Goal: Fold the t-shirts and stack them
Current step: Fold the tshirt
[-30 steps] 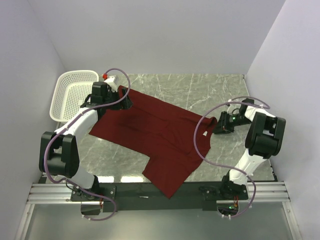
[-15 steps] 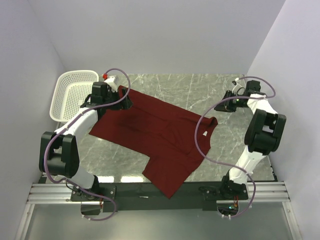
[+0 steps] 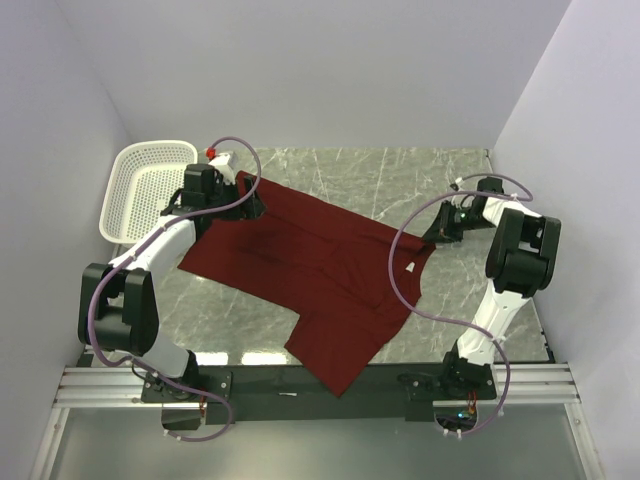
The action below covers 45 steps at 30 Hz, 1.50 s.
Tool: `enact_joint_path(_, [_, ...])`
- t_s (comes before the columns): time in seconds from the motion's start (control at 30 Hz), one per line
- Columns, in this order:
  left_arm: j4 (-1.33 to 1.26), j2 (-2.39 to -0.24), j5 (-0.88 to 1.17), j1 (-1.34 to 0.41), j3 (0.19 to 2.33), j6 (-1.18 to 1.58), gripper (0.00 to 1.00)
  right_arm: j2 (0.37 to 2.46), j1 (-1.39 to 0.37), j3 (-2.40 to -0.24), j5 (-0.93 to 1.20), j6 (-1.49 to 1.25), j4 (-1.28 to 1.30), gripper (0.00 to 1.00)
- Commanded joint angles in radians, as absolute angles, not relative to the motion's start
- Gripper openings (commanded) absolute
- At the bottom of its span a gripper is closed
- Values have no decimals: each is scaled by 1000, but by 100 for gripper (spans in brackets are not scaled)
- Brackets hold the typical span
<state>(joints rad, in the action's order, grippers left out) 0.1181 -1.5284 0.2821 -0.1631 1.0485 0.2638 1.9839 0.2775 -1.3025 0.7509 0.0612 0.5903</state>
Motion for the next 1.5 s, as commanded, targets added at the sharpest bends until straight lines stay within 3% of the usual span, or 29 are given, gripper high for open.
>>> enact_joint_path(0.0, [104, -1513, 313, -164, 1048, 245, 92, 1944, 278, -1290, 690, 103, 603, 18])
enact_joint_path(0.47, [112, -1519, 311, -164, 1052, 239, 92, 1982, 273, -1344, 505, 138, 574, 20])
enact_joint_path(0.73, [117, -1519, 307, -164, 1052, 236, 92, 1839, 268, -1345, 623, 169, 569, 31])
enact_joint_path(0.83, [121, -1514, 302, -164, 1057, 233, 92, 1737, 239, -1342, 679, 260, 606, 42])
enact_joint_path(0.93, [130, -1500, 293, -164, 1063, 227, 92, 1637, 158, -1296, 696, 429, 659, 48])
enact_joint_path(1.17, [138, -1373, 207, -164, 1037, 216, 91, 1522, -104, -1138, 716, 906, 900, 49])
enact_joint_path(1.3, [111, -1250, 132, -164, 977, 212, 92, 1424, -288, -962, 565, 847, 774, 47])
enact_joint_path(1.47, [91, -1111, 51, -164, 881, 204, 93, 1399, -434, -905, 425, 735, 707, 45])
